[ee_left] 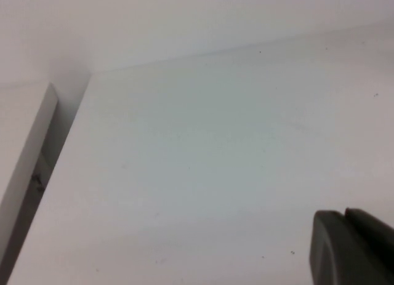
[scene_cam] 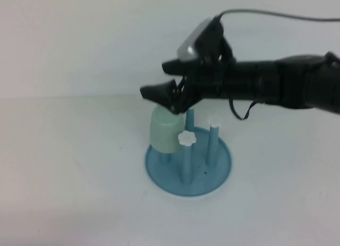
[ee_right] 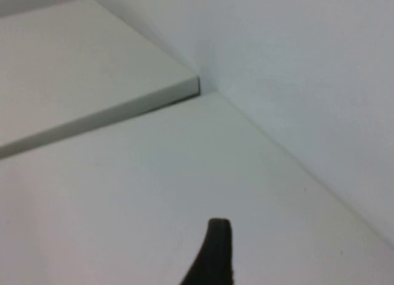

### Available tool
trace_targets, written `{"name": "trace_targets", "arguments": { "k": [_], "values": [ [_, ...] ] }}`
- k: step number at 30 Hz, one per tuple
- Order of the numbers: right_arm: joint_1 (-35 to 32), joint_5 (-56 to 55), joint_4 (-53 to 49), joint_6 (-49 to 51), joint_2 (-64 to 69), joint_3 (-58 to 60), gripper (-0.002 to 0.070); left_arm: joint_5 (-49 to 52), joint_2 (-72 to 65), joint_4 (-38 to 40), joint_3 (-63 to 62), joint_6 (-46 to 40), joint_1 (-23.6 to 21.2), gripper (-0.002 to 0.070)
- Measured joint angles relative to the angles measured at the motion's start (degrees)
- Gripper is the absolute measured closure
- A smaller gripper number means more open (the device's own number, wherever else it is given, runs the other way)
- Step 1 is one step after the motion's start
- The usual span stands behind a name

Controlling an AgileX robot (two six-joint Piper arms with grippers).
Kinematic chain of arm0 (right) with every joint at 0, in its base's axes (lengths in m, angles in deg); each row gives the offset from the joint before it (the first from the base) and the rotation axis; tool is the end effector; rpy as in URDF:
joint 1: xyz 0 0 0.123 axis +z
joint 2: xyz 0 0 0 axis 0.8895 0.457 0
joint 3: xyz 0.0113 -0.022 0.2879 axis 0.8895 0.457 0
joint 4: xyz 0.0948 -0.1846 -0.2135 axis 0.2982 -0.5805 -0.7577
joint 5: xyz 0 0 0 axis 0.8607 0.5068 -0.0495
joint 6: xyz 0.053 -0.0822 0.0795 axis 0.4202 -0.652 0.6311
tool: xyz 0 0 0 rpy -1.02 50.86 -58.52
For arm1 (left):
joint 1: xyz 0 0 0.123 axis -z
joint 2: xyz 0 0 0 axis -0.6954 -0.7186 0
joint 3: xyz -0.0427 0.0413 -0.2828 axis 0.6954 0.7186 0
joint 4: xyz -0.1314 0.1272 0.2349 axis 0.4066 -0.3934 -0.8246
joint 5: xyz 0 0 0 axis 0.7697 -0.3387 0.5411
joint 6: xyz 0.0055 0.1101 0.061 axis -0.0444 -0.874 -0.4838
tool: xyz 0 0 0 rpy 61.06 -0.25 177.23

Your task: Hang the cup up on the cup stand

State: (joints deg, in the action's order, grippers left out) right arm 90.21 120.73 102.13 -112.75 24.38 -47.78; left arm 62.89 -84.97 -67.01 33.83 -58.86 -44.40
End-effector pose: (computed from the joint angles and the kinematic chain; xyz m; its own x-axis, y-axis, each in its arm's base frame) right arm 0.4280 0.2968 0.2232 -0.1578 -0.2603 -0.9525 -0.8732 0.4872 0.0115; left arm 0.1294 -0.0037 0.1748 -0.2340 0.0275 -0.9719 0.0346 0.9992 0.0200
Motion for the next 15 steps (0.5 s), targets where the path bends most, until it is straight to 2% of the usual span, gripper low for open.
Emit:
{"name": "trace_targets", "arguments": {
  "k": [2,4,7,10,11,13,15],
  "values": [
    [0.0,0.3,0.0,1.4,-2.8,0.0,0.0020,0.2,0.0,0.0,0.0,1.6,0.0,0.0676],
    [0.0,0.5,0.0,2.9,-5.8,0.0,0.0092,0.7,0.0,-0.3,0.0,3.5,0.0,0.0676],
    [0.0,0.9,-1.7,6.8,-11.1,0.0,0.0283,1.1,0.0,-1.8,0.0,6.2,0.0,0.0676],
    [0.0,2.3,-5.2,11.8,-15.7,0.0,0.0538,1.2,0.0,-3.2,0.0,8.1,0.0,0.0676],
    [0.0,3.2,-6.5,13.5,-17.2,0.0,0.0587,1.2,0.0,-3.2,0.0,8.1,0.0,0.0676],
    [0.0,5.7,-8.6,16.4,-19.8,0.0,0.0640,1.3,0.0,-3.2,0.0,8.2,0.0,0.0676],
    [0.0,8.6,-9.5,18.2,-21.8,0.0,0.0660,1.3,0.0,-3.4,0.0,7.7,0.0,0.0676]
  ]
}}
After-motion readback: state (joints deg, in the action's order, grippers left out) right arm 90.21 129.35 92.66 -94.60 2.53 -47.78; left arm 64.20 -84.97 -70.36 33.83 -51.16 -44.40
